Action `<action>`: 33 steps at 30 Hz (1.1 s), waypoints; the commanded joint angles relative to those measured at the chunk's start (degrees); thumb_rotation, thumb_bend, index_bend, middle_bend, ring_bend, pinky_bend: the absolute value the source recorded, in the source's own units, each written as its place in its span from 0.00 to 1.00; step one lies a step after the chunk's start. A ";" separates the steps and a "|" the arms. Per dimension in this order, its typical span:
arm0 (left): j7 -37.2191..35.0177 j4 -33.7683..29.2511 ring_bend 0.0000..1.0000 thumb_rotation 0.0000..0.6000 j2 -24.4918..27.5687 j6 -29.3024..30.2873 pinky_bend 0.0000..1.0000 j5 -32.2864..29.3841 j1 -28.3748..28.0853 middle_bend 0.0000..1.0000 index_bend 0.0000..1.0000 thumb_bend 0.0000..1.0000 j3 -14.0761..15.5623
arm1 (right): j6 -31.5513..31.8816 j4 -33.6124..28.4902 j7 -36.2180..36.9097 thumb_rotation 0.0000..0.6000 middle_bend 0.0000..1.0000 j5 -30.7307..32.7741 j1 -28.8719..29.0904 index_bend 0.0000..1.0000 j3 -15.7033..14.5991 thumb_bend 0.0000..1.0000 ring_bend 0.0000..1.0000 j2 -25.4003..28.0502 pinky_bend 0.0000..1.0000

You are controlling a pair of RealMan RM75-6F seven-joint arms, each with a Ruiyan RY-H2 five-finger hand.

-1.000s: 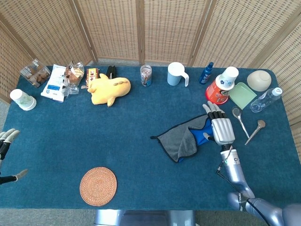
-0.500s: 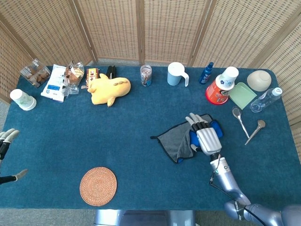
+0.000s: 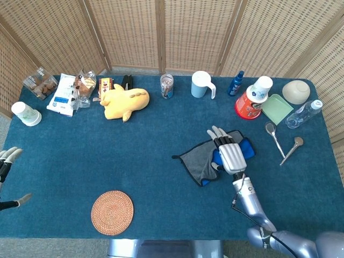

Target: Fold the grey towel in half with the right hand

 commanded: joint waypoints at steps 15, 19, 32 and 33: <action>0.02 0.14 0.00 1.00 -0.07 -0.40 0.00 -0.27 -0.25 0.00 0.00 0.13 -0.07 | -0.29 -0.75 -1.63 1.00 0.00 9.76 2.45 0.00 9.61 0.02 0.00 -4.09 0.20; 0.11 0.07 0.00 1.00 -0.10 -0.26 0.00 -0.21 -0.17 0.00 0.00 0.13 -0.03 | -0.34 -2.35 -1.69 1.00 0.00 10.08 2.25 0.00 9.79 0.01 0.00 -2.71 0.20; 0.39 0.02 0.00 1.00 -0.22 -0.52 0.00 -0.32 -0.30 0.00 0.00 0.13 -0.01 | 0.40 -5.77 -1.06 1.00 0.00 5.64 -0.92 0.00 4.19 0.00 0.00 3.67 0.20; 0.49 -0.01 0.00 1.00 -0.26 -0.61 0.00 -0.27 -0.35 0.00 0.00 0.13 0.02 | 0.45 -6.15 -0.75 1.00 0.00 5.21 -1.23 0.00 3.70 0.00 0.00 4.19 0.20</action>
